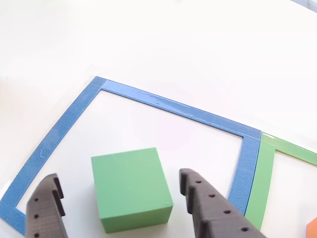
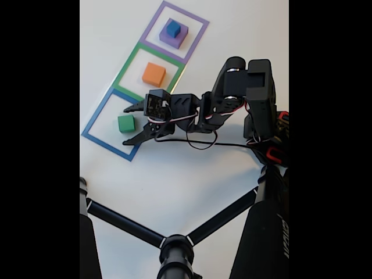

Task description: Tower of hanoi

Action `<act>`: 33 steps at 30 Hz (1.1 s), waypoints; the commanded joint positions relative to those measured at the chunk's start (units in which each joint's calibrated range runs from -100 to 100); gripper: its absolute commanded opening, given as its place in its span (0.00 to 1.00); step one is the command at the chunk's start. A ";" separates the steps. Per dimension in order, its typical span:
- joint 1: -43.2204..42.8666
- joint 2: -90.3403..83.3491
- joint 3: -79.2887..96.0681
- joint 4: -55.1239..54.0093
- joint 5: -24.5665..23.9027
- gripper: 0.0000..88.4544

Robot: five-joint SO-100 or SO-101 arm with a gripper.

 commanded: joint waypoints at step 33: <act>-0.82 -9.86 1.06 4.35 0.54 0.09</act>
